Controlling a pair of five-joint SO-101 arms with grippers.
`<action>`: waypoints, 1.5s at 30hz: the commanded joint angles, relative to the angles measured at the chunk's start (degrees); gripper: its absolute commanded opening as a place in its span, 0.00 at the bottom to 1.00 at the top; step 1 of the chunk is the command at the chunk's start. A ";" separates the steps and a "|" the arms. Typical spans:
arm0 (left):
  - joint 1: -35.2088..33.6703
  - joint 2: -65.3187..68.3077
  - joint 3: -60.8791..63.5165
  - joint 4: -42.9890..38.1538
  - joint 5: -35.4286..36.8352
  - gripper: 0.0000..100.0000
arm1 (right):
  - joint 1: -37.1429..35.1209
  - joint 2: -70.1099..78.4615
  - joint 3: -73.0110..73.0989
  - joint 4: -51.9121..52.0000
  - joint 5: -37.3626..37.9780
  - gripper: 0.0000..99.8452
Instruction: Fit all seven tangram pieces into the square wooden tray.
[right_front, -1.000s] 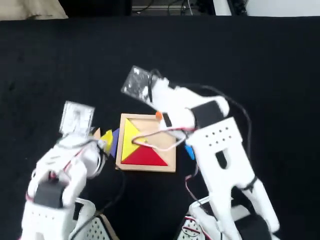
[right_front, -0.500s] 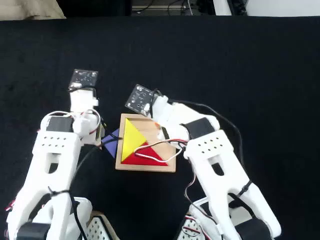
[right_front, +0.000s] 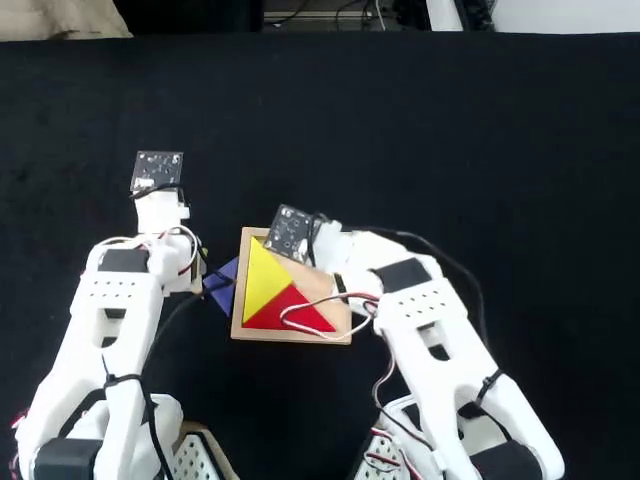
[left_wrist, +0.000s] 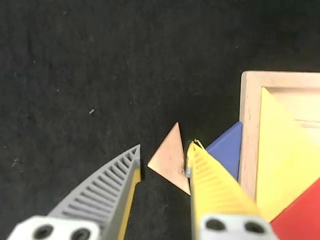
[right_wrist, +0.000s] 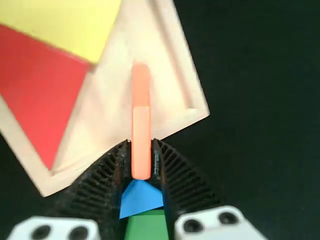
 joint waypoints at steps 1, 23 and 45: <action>-0.57 -0.09 0.84 -3.34 0.53 0.16 | -1.76 -0.92 0.66 -0.88 0.79 0.01; -0.40 -0.09 0.92 -3.43 0.53 0.16 | 4.13 -0.48 0.40 -16.35 0.70 0.01; -0.57 -0.09 1.01 -3.43 0.53 0.16 | -1.05 -0.48 10.07 -15.82 6.33 0.02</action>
